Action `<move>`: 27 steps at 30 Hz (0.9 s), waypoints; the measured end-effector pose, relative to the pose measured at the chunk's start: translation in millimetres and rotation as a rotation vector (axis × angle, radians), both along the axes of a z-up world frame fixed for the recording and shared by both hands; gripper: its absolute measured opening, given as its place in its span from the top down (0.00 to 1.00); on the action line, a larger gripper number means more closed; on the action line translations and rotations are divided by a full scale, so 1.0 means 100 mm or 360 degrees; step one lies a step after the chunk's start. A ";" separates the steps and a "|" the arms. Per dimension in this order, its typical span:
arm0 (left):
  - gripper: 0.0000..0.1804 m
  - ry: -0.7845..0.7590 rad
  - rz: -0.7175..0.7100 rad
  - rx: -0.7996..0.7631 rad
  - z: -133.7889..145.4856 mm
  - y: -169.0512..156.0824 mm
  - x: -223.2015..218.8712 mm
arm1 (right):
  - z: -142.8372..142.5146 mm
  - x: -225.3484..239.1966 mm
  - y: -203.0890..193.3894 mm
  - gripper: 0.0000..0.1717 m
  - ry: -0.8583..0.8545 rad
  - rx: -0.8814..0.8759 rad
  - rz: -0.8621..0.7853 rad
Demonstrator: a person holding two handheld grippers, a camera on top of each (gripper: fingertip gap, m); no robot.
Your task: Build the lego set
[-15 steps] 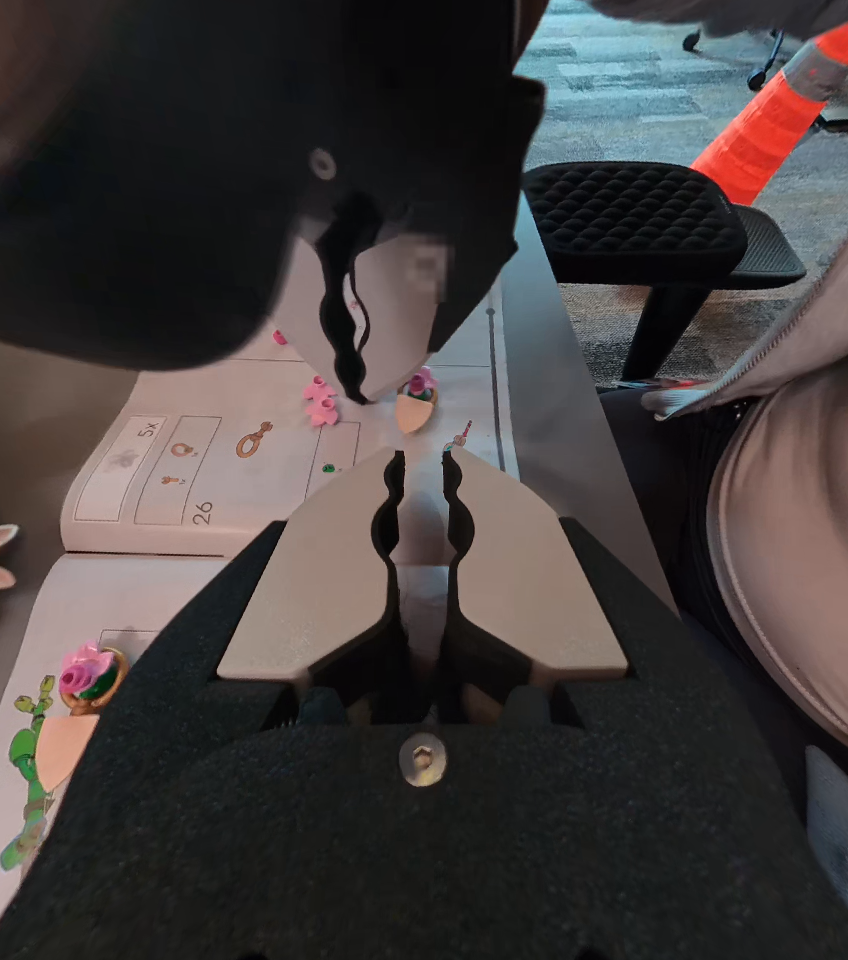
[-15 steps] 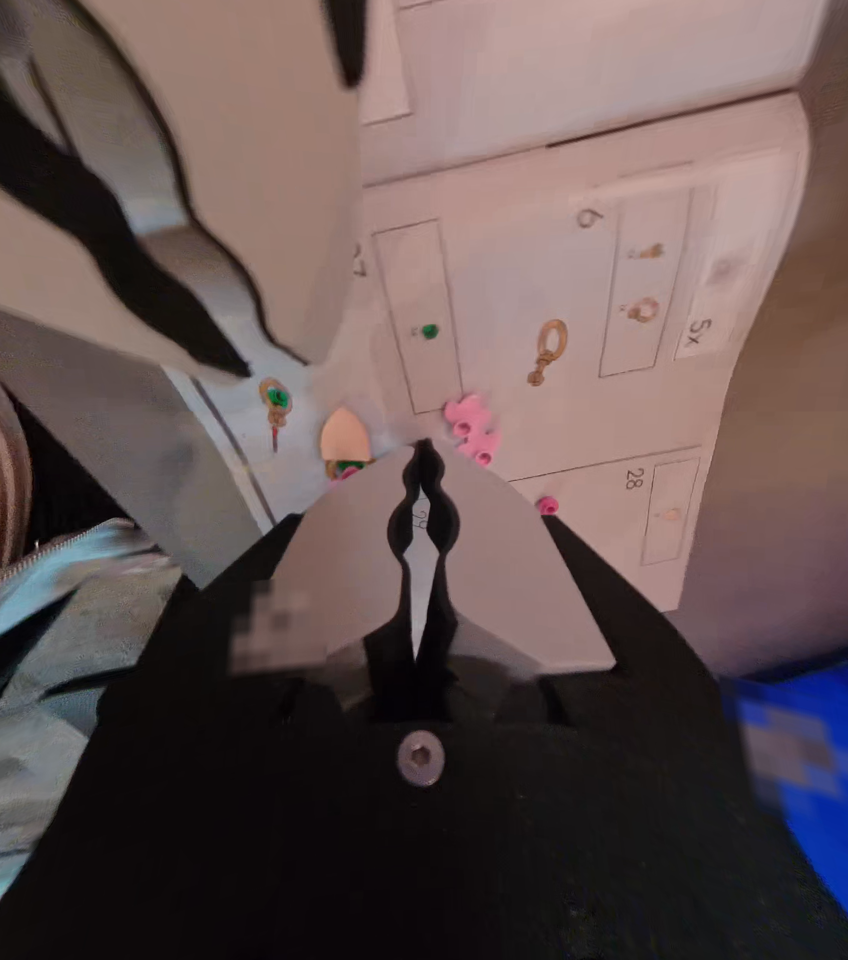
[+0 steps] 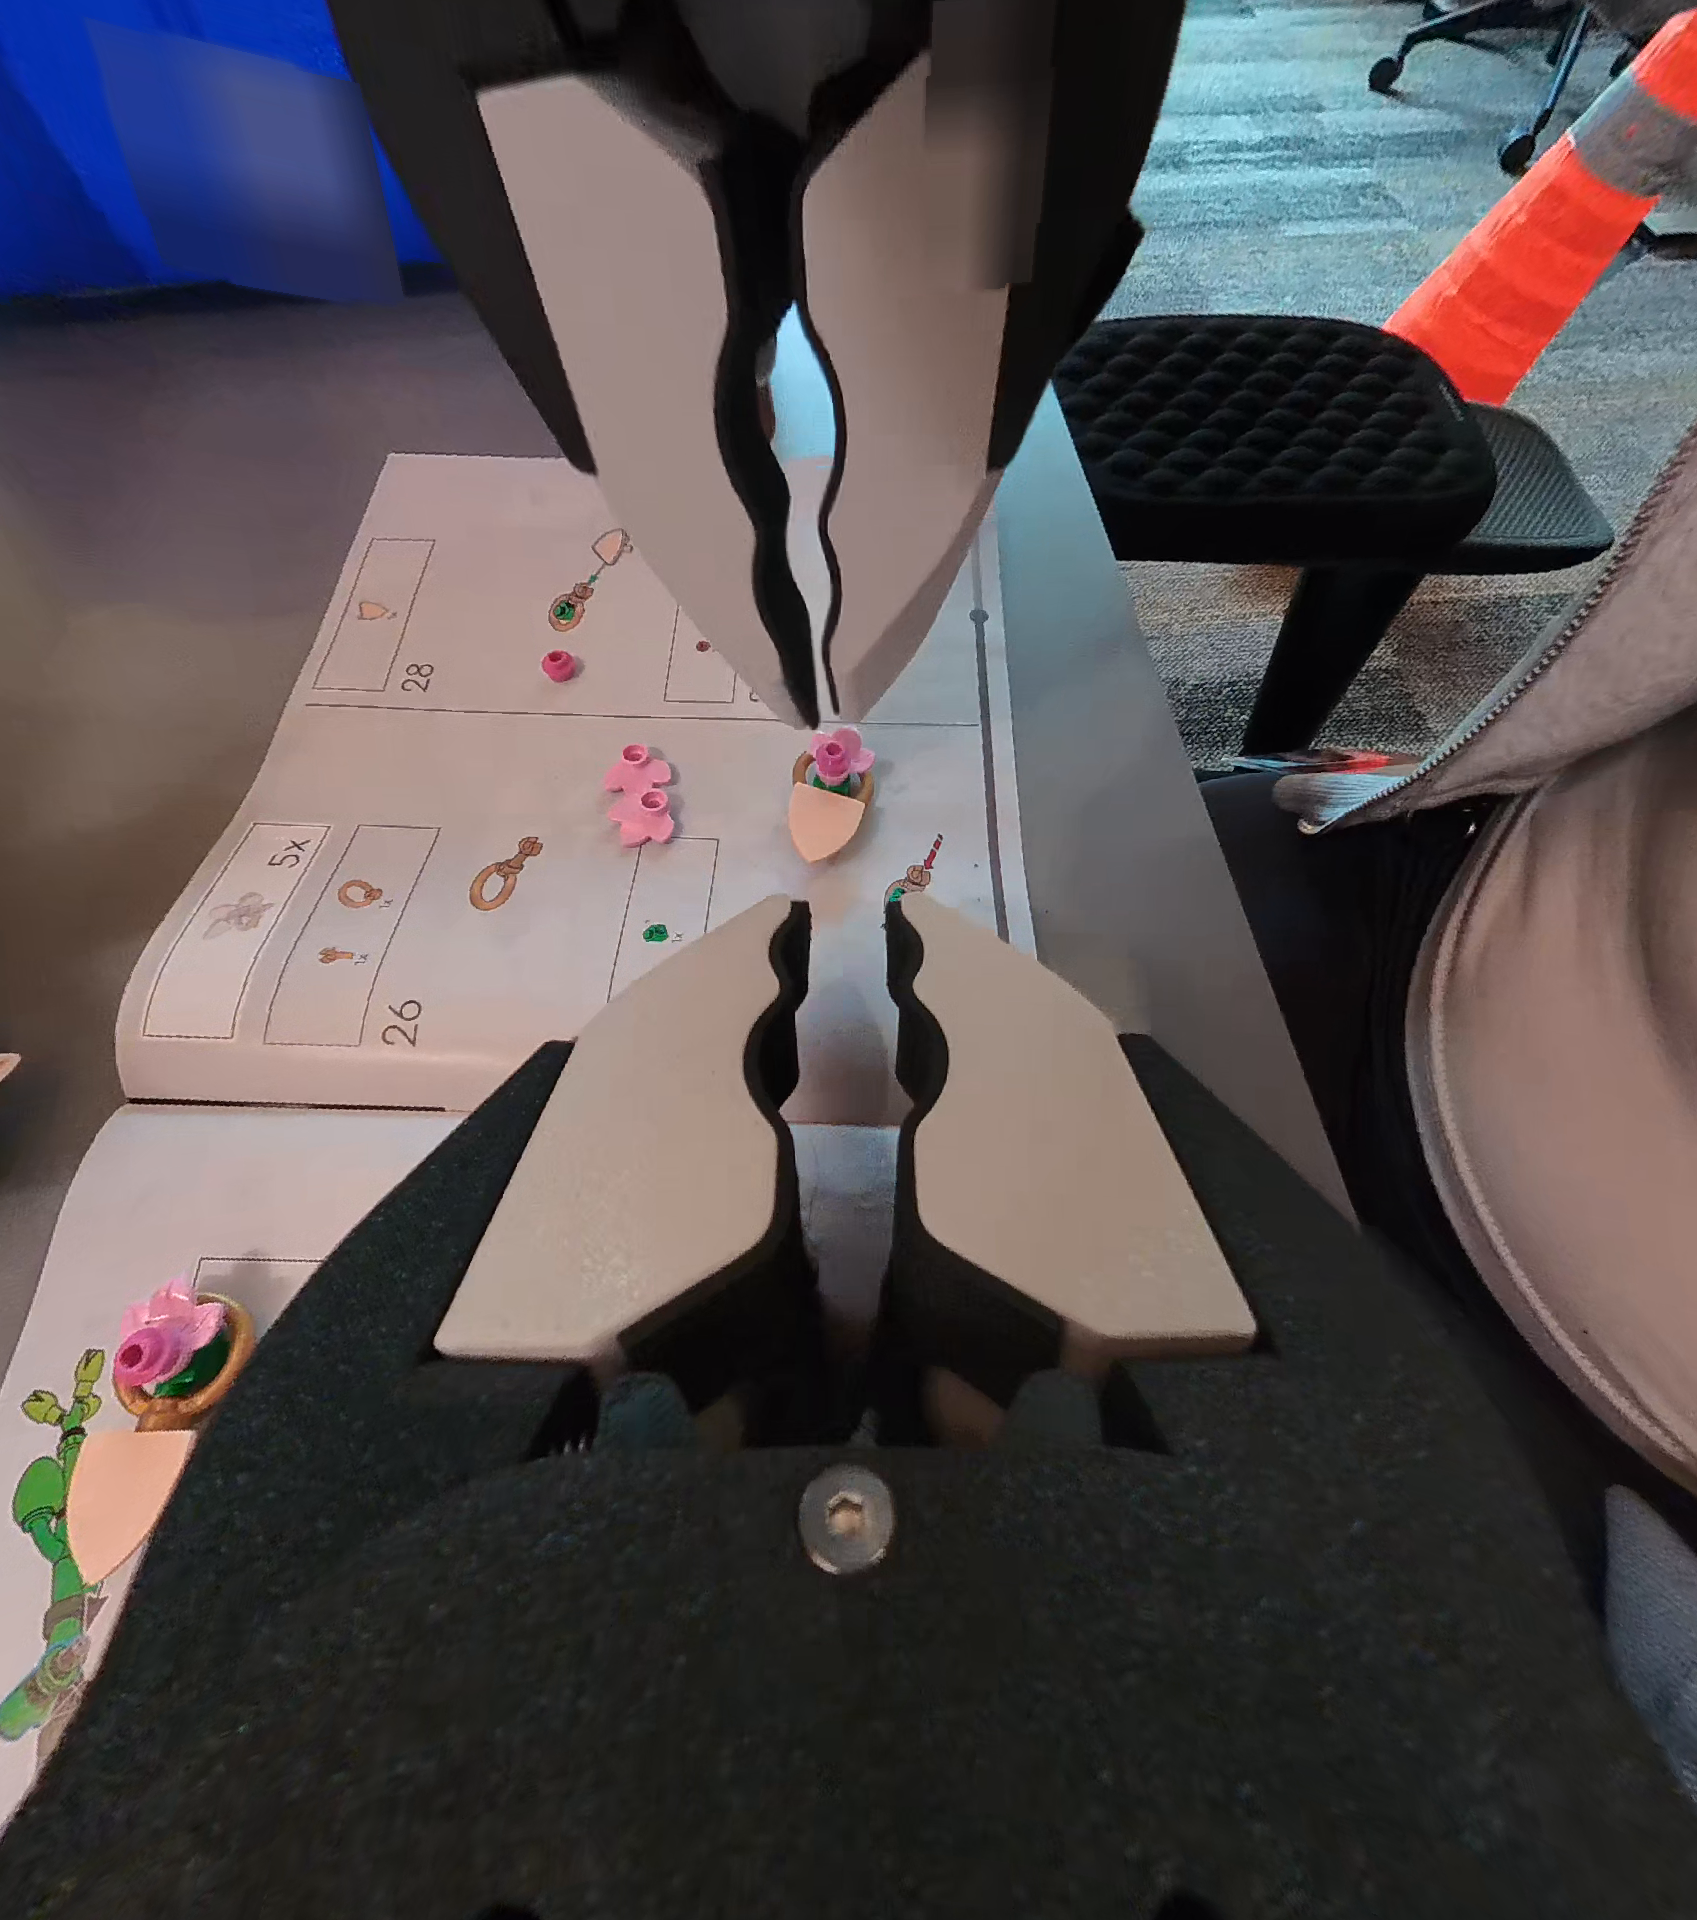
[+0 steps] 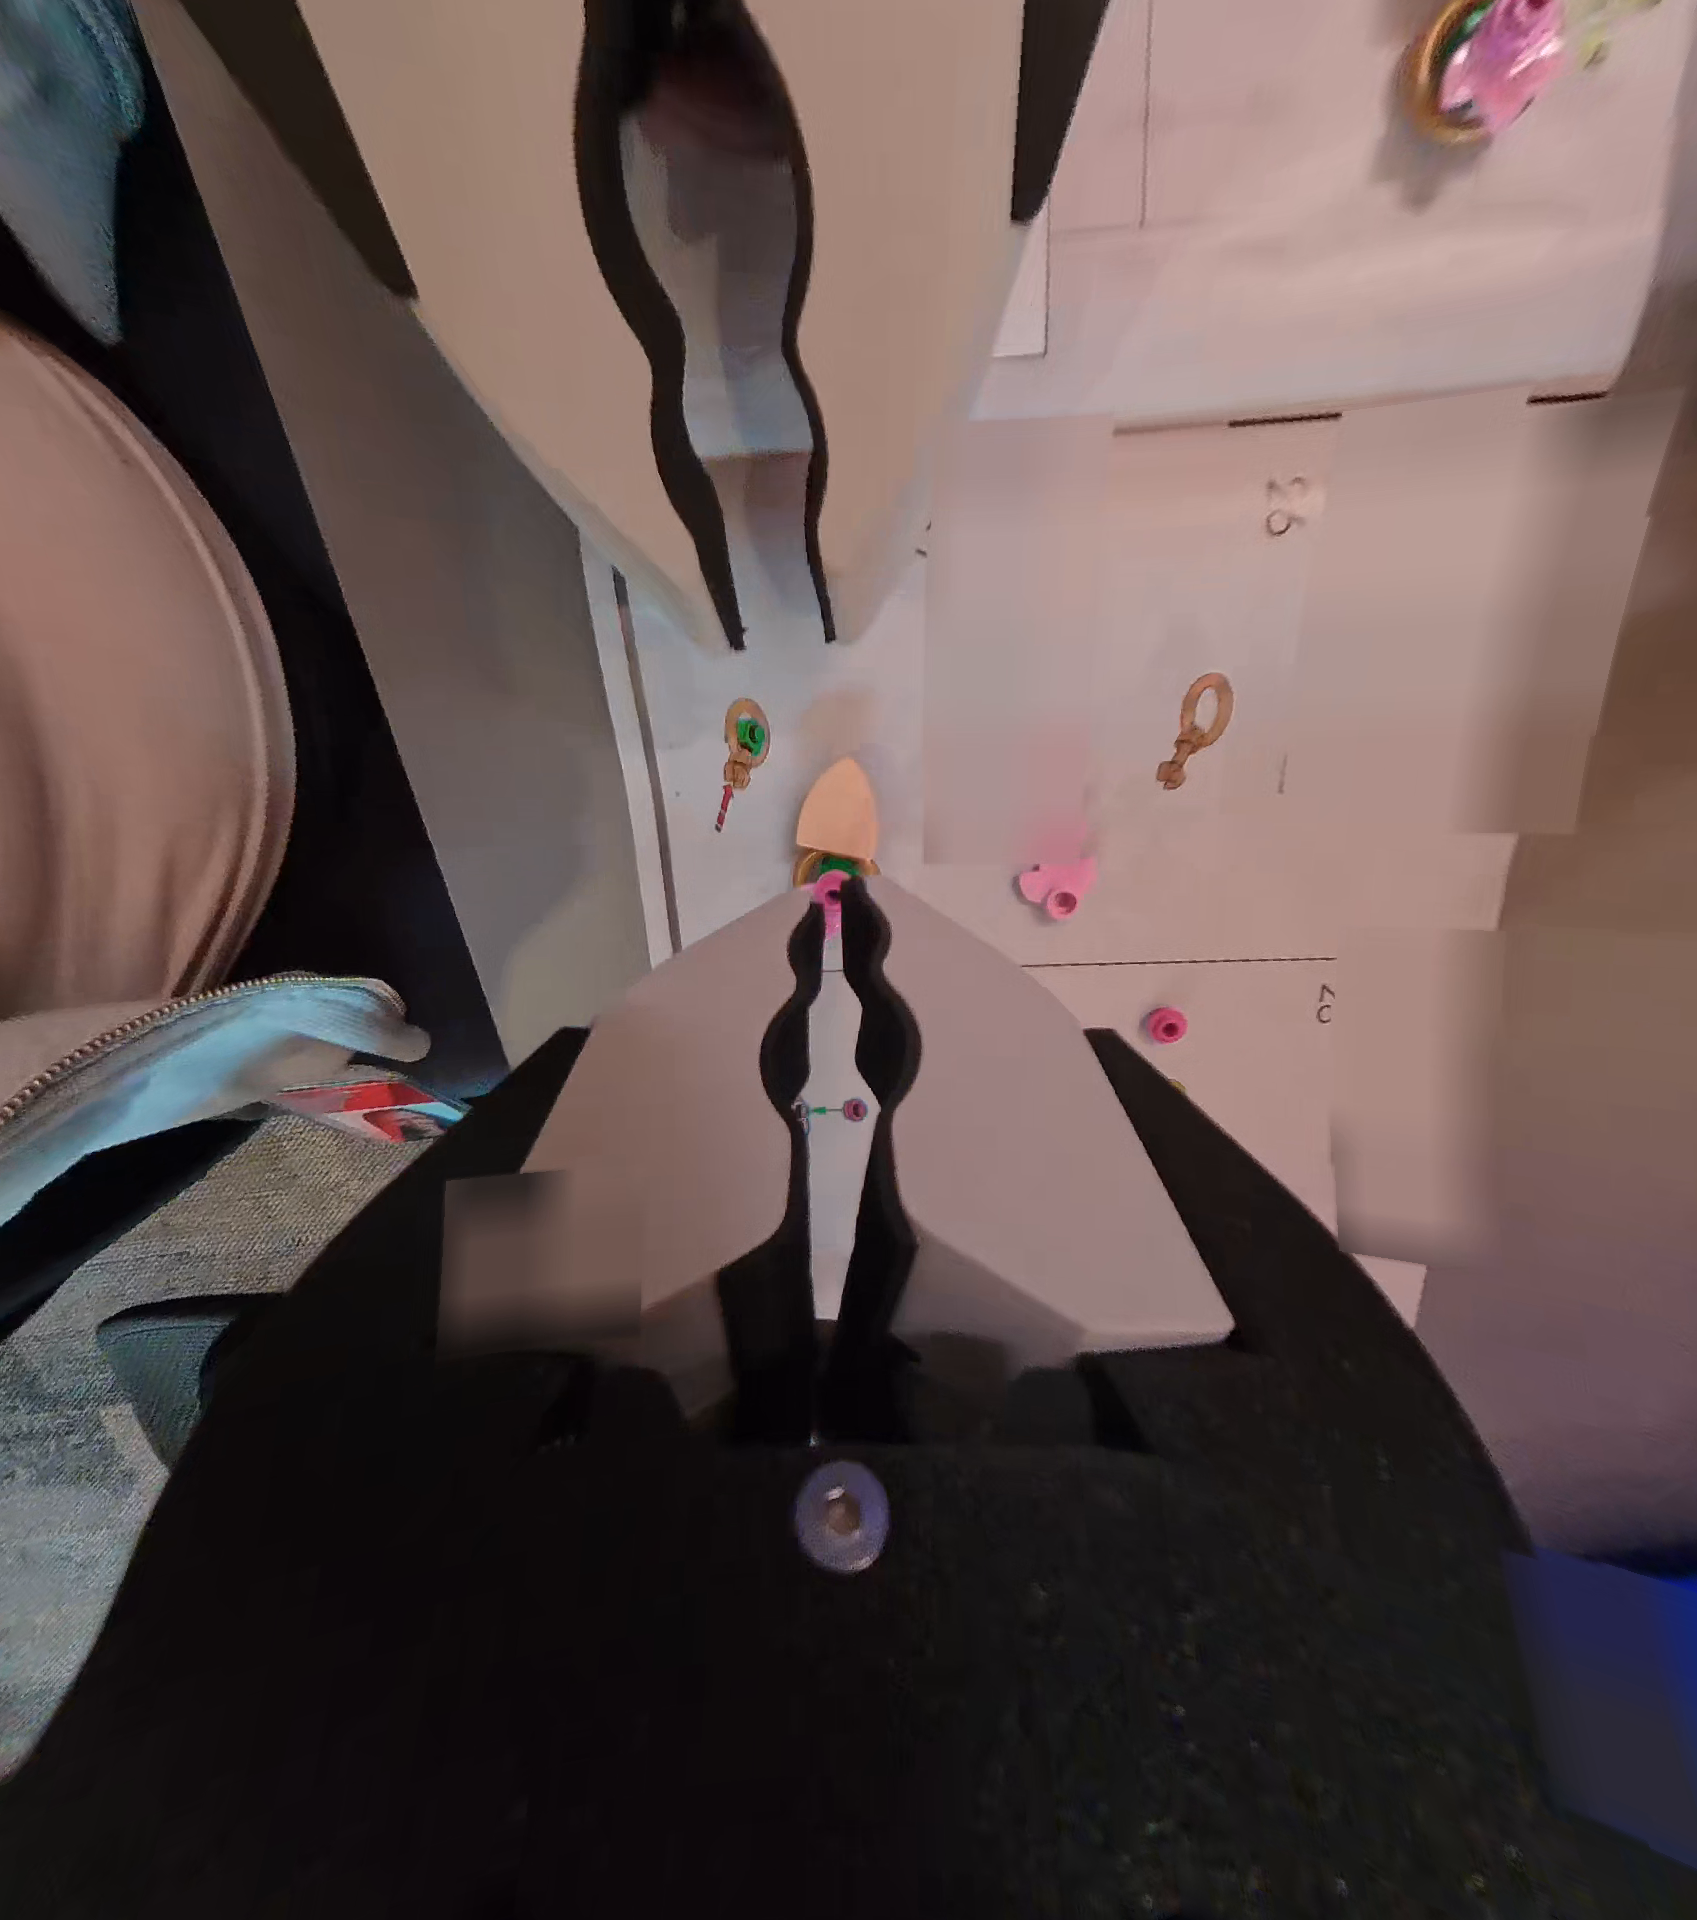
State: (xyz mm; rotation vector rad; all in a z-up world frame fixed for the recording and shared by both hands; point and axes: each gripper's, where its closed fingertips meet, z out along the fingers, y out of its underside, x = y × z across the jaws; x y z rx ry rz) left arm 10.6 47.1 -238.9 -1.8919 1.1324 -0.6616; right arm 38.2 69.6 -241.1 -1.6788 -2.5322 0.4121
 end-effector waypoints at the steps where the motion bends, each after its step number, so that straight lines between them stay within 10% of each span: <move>1: 0.92 0.0006 0.0002 -0.0002 -0.01 0.00 0.00 | -0.03 0.02 0.00 0.99 -0.0012 -0.0008 -0.0006; 27: 0.92 -0.0015 0.0001 -0.0008 0.01 0.01 0.00 | -0.15 0.07 0.02 0.99 -0.0199 0.0109 -0.0117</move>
